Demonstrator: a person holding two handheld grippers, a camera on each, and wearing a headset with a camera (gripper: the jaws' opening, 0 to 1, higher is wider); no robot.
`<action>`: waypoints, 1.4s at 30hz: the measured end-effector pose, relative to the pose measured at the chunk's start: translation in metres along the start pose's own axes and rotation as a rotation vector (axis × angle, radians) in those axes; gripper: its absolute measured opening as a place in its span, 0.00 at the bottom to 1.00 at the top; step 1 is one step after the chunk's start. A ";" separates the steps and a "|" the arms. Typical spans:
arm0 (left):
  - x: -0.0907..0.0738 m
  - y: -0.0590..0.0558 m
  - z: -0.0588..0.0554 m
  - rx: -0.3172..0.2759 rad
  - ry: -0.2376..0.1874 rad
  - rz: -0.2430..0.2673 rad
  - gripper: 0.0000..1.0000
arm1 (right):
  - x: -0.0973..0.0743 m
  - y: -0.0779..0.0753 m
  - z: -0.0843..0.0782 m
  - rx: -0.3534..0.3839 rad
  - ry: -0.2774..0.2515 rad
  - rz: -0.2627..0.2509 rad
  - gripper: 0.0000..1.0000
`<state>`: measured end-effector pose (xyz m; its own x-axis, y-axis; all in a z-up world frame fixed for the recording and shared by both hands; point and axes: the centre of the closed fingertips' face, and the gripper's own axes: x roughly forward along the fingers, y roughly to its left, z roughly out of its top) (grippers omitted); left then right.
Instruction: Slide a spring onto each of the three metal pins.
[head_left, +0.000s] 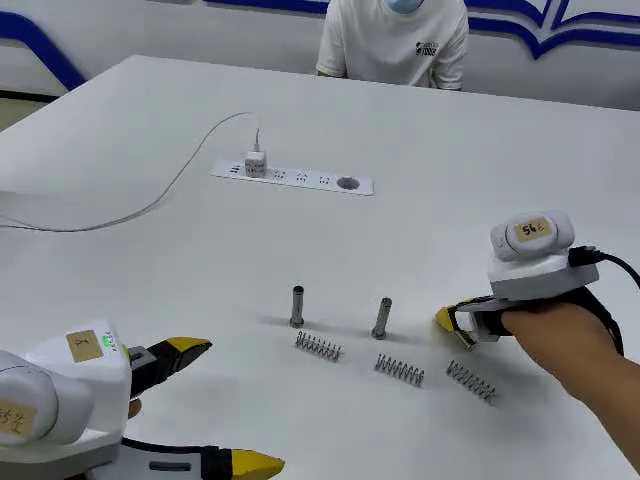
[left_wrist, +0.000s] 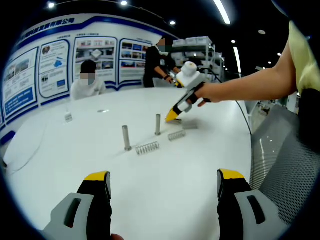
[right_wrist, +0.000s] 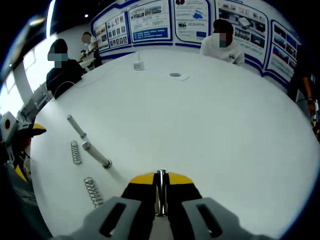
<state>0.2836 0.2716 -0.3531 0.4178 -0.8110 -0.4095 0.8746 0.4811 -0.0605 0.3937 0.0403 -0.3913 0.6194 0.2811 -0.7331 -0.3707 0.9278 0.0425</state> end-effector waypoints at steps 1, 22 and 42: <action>0.000 0.000 0.000 0.000 0.000 0.000 0.89 | -0.002 0.001 0.001 -0.002 -0.004 0.000 0.09; 0.001 -0.004 0.005 0.015 -0.006 -0.009 0.89 | -0.034 0.005 0.006 -0.007 -0.098 -0.017 0.09; 0.001 -0.007 0.008 0.028 -0.011 -0.013 0.89 | -0.046 0.006 0.004 -0.006 -0.130 -0.021 0.09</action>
<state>0.2799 0.2650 -0.3460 0.4093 -0.8207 -0.3986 0.8863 0.4614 -0.0400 0.3651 0.0341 -0.3546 0.7113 0.2916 -0.6396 -0.3609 0.9323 0.0236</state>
